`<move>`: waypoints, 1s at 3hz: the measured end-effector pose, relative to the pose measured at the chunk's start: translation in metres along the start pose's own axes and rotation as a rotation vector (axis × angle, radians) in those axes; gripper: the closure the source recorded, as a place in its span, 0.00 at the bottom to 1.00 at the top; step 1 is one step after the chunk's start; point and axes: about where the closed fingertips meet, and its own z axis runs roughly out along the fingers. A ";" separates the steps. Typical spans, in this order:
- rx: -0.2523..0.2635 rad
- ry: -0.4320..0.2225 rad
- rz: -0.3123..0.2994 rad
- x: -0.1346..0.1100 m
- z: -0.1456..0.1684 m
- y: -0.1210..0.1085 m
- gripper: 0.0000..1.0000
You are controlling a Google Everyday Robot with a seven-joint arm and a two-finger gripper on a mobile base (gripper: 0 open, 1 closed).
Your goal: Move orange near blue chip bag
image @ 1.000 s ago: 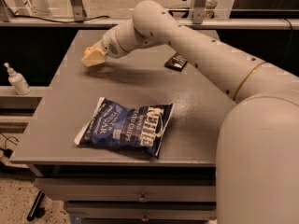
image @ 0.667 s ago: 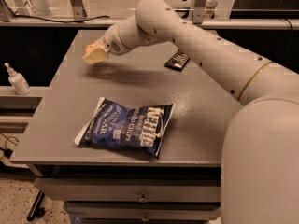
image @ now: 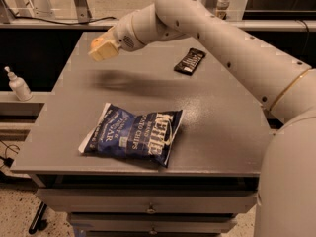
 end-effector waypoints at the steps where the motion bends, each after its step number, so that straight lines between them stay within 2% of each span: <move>1: 0.000 0.000 0.000 0.000 0.000 0.000 1.00; 2: -0.001 0.030 -0.037 -0.002 -0.014 0.017 1.00; 3: -0.021 0.066 -0.087 -0.009 -0.037 0.046 1.00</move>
Offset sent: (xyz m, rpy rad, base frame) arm -0.0465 -0.0215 0.0165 -0.0952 -0.0613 0.0200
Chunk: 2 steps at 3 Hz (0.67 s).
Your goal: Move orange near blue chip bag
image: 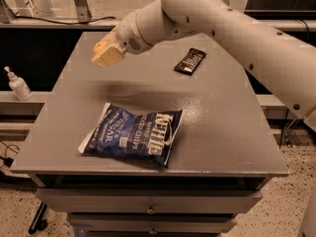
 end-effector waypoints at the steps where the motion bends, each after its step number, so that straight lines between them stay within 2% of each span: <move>1: -0.012 0.030 -0.035 -0.004 -0.024 0.028 1.00; 2: -0.010 0.063 -0.055 -0.001 -0.055 0.051 1.00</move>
Offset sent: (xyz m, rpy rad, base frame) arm -0.1001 -0.0726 0.0293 -0.1237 -0.0435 0.0081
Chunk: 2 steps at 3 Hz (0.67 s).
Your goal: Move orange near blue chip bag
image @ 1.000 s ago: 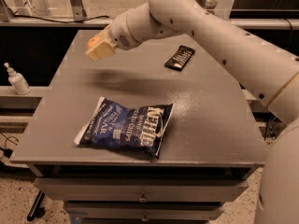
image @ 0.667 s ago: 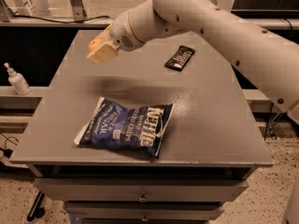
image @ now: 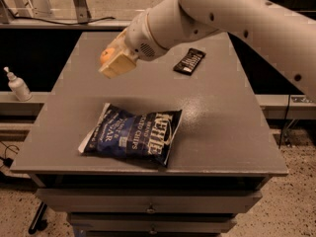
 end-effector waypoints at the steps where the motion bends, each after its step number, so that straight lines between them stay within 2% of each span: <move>1: 0.052 0.032 0.015 0.016 -0.044 0.011 1.00; 2: 0.131 0.041 0.044 0.038 -0.100 0.011 1.00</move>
Offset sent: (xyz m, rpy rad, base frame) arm -0.0454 -0.1778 0.0375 0.0059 -0.0629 -0.2503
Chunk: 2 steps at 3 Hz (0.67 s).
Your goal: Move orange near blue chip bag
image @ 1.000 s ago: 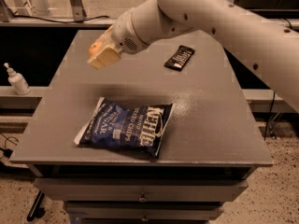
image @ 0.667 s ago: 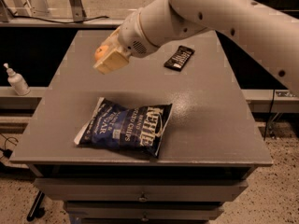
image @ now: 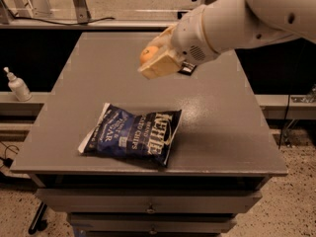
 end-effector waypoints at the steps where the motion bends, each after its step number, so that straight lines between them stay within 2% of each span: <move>1: 0.049 0.010 0.038 0.026 -0.041 -0.002 1.00; 2: 0.064 0.023 0.094 0.060 -0.069 0.008 1.00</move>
Offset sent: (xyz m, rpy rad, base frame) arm -0.0528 -0.1401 -0.0341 0.0370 0.0892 -0.1788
